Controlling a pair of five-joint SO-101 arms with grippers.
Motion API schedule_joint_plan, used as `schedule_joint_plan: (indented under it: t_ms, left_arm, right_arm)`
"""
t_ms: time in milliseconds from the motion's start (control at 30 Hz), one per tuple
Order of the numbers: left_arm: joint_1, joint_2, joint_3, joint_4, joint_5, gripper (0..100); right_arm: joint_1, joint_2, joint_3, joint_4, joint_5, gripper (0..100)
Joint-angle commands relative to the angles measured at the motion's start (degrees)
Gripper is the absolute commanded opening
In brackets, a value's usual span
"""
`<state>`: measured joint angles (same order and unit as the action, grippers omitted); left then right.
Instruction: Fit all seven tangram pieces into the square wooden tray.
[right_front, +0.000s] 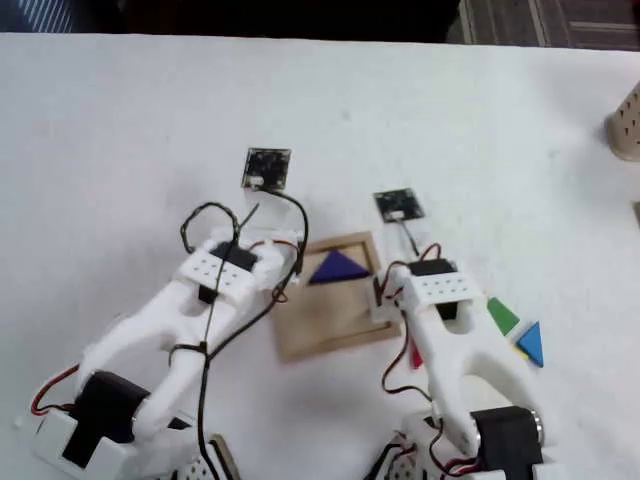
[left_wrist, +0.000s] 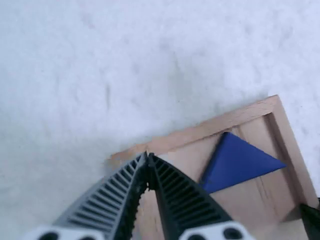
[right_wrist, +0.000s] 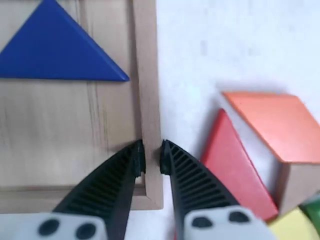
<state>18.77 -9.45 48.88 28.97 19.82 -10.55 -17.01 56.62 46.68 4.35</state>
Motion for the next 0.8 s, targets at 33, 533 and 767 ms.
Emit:
schedule_joint_plan:
  t_ms: [33,533,767]
  left_arm:
    - [0.75,-2.86,-0.62,-0.26,0.00,2]
    - [1.19,-3.30,-0.62,0.18,-2.11,2]
    - [9.01,-3.38,-0.70,0.18,-6.33,2]
  right_arm:
    - [3.74,-0.13,-2.29,0.57,-4.75,2.2]
    - [2.15,-0.75,-5.71,7.87,-6.95,23.0]
    - [5.23,-0.75,-8.35,9.80,-6.51,14.7]
